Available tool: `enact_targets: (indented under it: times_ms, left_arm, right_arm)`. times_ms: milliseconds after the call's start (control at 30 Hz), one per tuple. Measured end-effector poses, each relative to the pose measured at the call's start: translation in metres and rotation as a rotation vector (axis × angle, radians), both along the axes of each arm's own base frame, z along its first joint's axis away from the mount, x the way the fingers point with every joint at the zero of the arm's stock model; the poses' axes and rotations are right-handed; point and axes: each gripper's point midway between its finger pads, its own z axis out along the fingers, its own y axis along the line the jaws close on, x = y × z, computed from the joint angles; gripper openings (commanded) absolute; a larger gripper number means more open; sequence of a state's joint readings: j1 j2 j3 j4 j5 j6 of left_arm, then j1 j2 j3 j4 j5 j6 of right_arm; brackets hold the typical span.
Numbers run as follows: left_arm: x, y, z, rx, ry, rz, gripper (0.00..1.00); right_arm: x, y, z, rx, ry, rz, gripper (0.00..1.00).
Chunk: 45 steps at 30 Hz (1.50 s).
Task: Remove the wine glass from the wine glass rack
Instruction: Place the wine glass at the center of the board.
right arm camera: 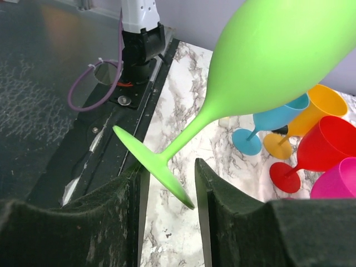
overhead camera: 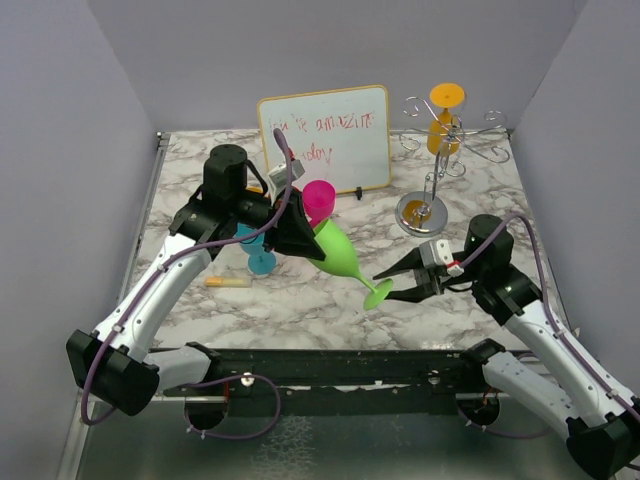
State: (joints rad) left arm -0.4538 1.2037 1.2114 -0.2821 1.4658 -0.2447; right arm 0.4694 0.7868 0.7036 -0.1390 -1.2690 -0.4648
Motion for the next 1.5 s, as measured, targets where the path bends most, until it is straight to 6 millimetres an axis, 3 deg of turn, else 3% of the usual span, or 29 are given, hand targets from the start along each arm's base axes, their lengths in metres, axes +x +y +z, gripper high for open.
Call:
enact_targets:
  times_ms: [233, 300, 467, 800, 900, 1000, 1100, 1200, 1300, 1500]
  left_arm:
    - [0.008, -0.003, -0.005, 0.021, 0.006, 0.05, 0.0]
    - [0.014, -0.005, -0.01, 0.043, 0.013, 0.086, 0.0]
    - [0.037, -0.01, -0.022, 0.124, 0.026, 0.189, 0.0]
    - [0.073, 0.001, -0.063, 0.324, -0.004, 0.436, 0.0]
    - [0.081, 0.005, -0.071, 0.37, -0.005, 0.491, 0.0]
    - [0.086, 0.007, -0.074, 0.408, 0.005, 0.54, 0.0]
    - [0.09, 0.001, -0.069, 0.425, -0.009, 0.563, 0.0]
    - [0.084, -0.015, -0.073, 0.472, -0.053, 0.569, 0.0]
    - [0.08, -0.025, -0.085, 0.538, -0.075, 0.58, 0.0]
    - [0.099, -0.009, -0.125, 0.739, -0.088, 0.709, 0.0]
  right_arm:
    - [0.002, -0.003, -0.003, -0.015, -0.013, -0.036, 0.52]
    - [0.006, -0.003, -0.004, -0.021, -0.011, -0.066, 0.61]
    - [0.025, -0.008, 0.0, -0.032, 0.02, -0.226, 0.66]
    - [0.062, -0.017, 0.029, 0.057, 0.044, -0.479, 0.69]
    - [0.074, -0.021, 0.038, 0.096, 0.068, -0.562, 0.76]
    - [0.092, -0.027, 0.043, 0.136, 0.189, -0.687, 0.84]
    - [0.108, -0.026, 0.055, 0.146, 0.339, -0.762, 1.0]
    - [0.122, -0.018, 0.077, 0.166, 0.461, -0.789, 1.0]
    - [0.126, -0.015, 0.082, 0.185, 0.566, -0.803, 1.0]
    - [0.126, -0.021, 0.076, 0.204, 0.706, -0.869, 1.0]
